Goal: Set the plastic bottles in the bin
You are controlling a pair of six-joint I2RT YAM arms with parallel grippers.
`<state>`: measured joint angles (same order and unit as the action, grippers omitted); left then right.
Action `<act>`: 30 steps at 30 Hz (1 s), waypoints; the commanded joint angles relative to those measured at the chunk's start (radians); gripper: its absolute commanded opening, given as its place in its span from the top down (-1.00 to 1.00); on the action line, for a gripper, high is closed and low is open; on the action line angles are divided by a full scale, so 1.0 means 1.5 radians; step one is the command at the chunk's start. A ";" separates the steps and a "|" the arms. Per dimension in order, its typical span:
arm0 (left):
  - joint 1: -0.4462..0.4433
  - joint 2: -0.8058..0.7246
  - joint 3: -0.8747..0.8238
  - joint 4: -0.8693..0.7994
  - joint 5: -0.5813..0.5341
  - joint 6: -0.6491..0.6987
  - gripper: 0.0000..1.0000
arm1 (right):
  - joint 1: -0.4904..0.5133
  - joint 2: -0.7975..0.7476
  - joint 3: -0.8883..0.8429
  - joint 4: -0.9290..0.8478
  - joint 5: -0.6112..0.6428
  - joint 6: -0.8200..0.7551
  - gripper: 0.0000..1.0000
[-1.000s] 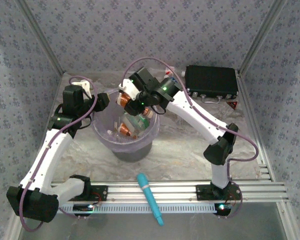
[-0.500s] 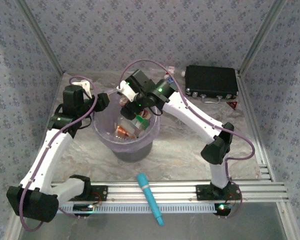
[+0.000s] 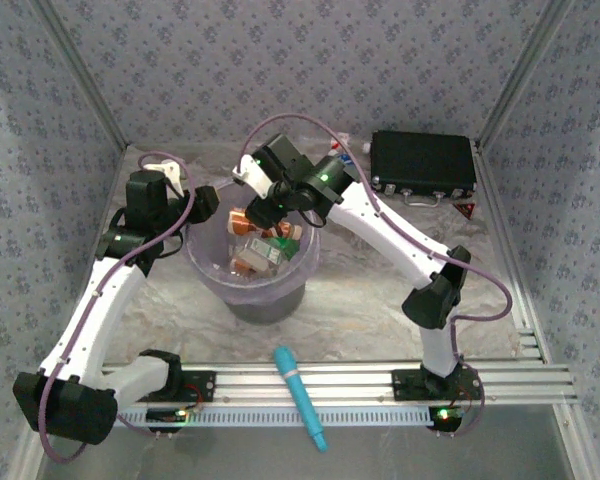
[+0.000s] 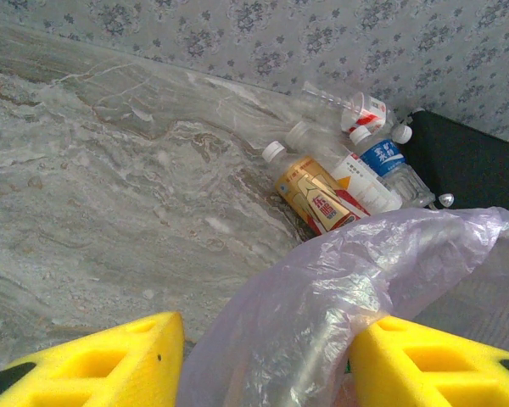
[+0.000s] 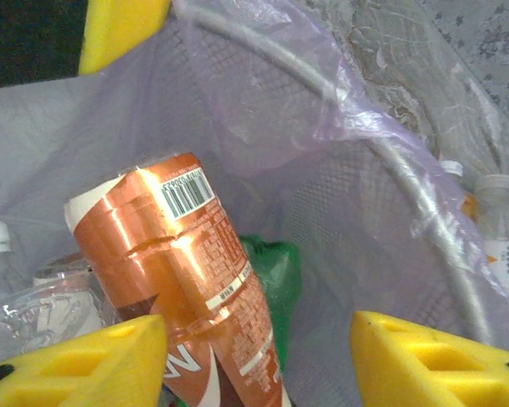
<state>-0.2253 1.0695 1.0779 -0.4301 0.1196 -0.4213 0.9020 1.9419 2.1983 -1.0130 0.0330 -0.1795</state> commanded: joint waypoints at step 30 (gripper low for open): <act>-0.001 -0.010 0.002 -0.022 -0.009 -0.001 -0.08 | -0.297 0.012 -0.053 0.131 -0.033 0.045 -0.21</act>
<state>-0.2253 1.0683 1.0779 -0.4328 0.1192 -0.4210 0.5434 1.8263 2.1113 -0.7959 0.0105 -0.1581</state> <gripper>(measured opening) 0.538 0.606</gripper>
